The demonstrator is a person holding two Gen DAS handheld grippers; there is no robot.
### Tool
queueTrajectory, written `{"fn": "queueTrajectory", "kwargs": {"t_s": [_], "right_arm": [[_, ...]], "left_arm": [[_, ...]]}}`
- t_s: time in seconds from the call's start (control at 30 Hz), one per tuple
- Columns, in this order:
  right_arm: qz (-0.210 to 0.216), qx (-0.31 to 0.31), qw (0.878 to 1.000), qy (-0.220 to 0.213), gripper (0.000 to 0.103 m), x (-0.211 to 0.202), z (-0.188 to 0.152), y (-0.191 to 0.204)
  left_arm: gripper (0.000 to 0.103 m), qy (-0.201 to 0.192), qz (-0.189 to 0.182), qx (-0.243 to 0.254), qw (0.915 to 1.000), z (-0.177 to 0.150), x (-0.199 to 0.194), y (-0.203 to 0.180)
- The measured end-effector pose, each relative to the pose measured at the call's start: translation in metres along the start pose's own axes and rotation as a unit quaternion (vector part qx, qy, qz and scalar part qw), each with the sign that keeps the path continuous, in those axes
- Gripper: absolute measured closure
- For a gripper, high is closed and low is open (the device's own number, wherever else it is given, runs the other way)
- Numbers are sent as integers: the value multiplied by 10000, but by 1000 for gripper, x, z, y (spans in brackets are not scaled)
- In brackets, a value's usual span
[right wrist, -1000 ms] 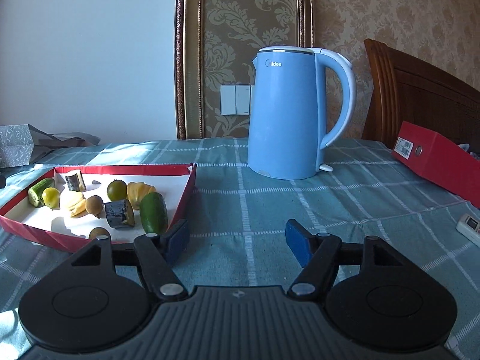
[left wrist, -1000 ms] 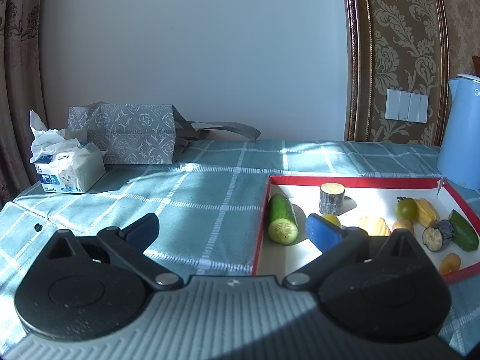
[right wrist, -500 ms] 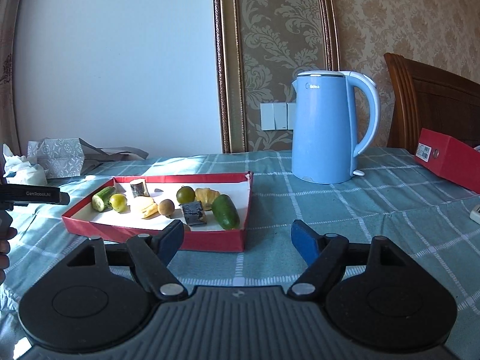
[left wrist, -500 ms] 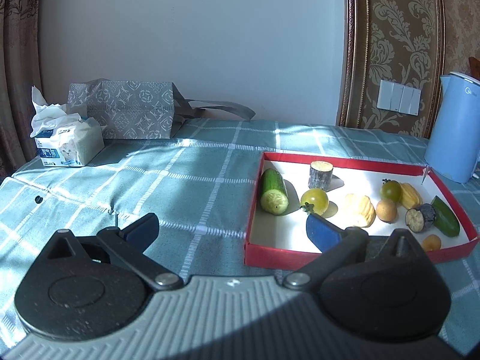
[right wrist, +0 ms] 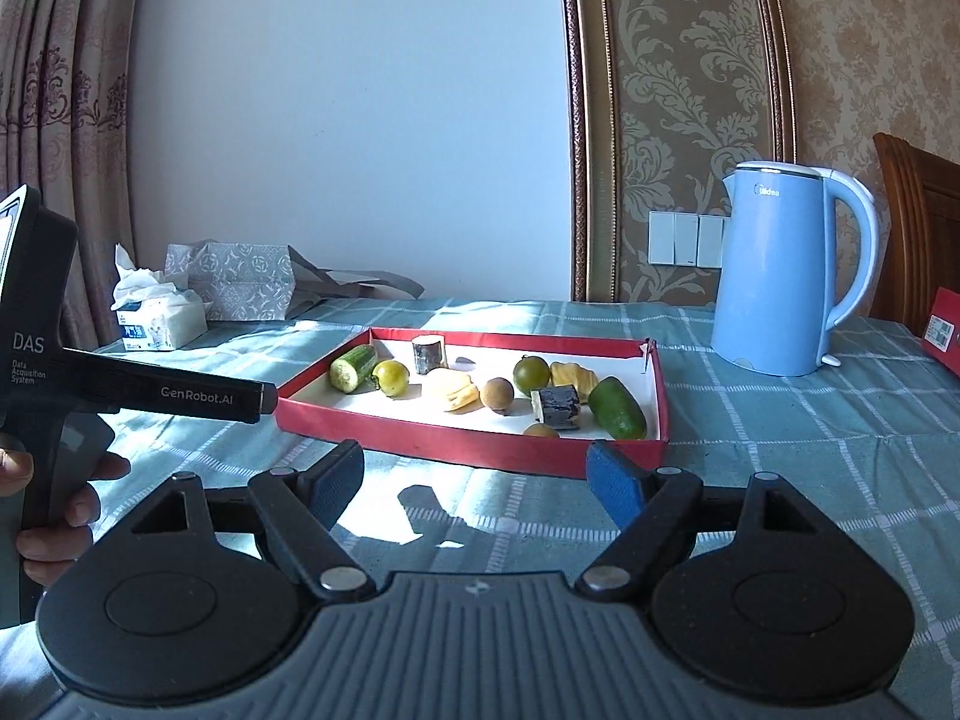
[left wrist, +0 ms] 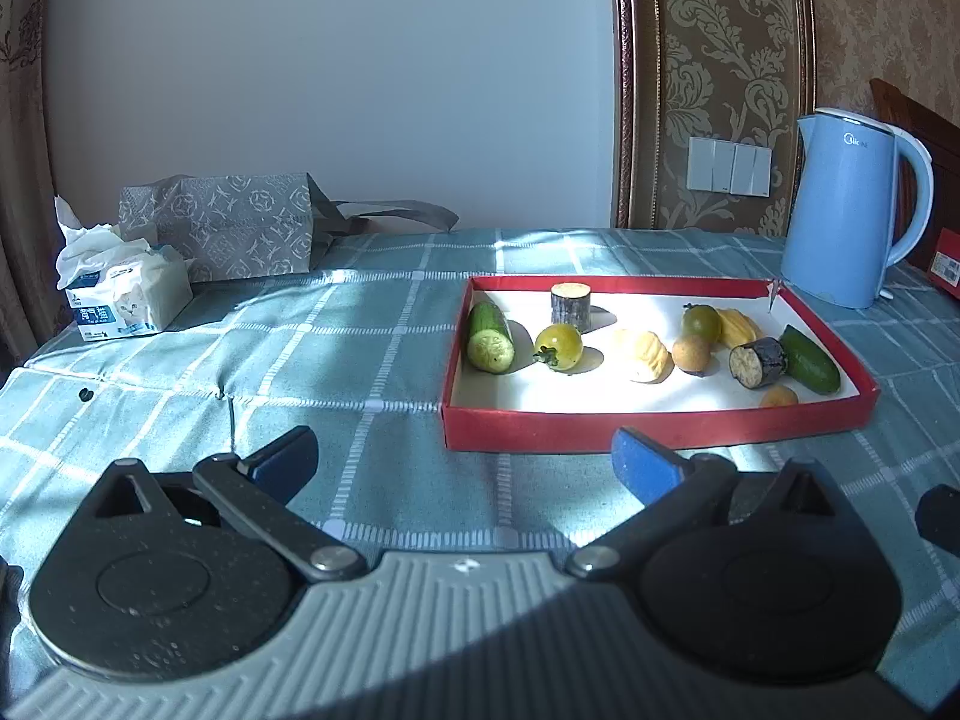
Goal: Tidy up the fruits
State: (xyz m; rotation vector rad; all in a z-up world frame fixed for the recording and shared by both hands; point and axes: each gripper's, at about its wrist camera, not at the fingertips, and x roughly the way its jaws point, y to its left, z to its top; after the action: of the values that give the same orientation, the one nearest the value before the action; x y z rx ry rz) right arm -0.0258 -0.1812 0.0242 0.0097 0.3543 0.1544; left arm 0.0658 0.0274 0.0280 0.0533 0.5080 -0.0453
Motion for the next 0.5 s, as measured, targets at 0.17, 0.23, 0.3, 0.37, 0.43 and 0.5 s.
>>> {"fn": "queueTrajectory", "kwargs": {"t_s": [0.17, 0.23, 0.3, 0.37, 0.43, 0.5], "right_arm": [[22, -153, 9999, 33, 22, -6, -3, 10], [42, -190, 9998, 43, 22, -9, -4, 13], [31, -237, 9997, 50, 22, -12, -5, 14], [9, -233, 9997, 37, 22, -15, -6, 14], [10, -219, 9998, 42, 22, -17, -6, 13], [1, -221, 9997, 41, 22, -18, -7, 13]], "left_arm": [[0, 31, -10, 104, 9999, -8, -9, -7], [0, 46, -3, 104, 9999, -10, -12, -9], [0, 41, -35, 113, 9999, -12, -14, -11], [0, 37, -74, 118, 9999, -13, -17, -12], [0, 27, -126, 104, 9999, -14, -19, -12], [0, 24, -204, 59, 9998, -13, -21, -12]]}}
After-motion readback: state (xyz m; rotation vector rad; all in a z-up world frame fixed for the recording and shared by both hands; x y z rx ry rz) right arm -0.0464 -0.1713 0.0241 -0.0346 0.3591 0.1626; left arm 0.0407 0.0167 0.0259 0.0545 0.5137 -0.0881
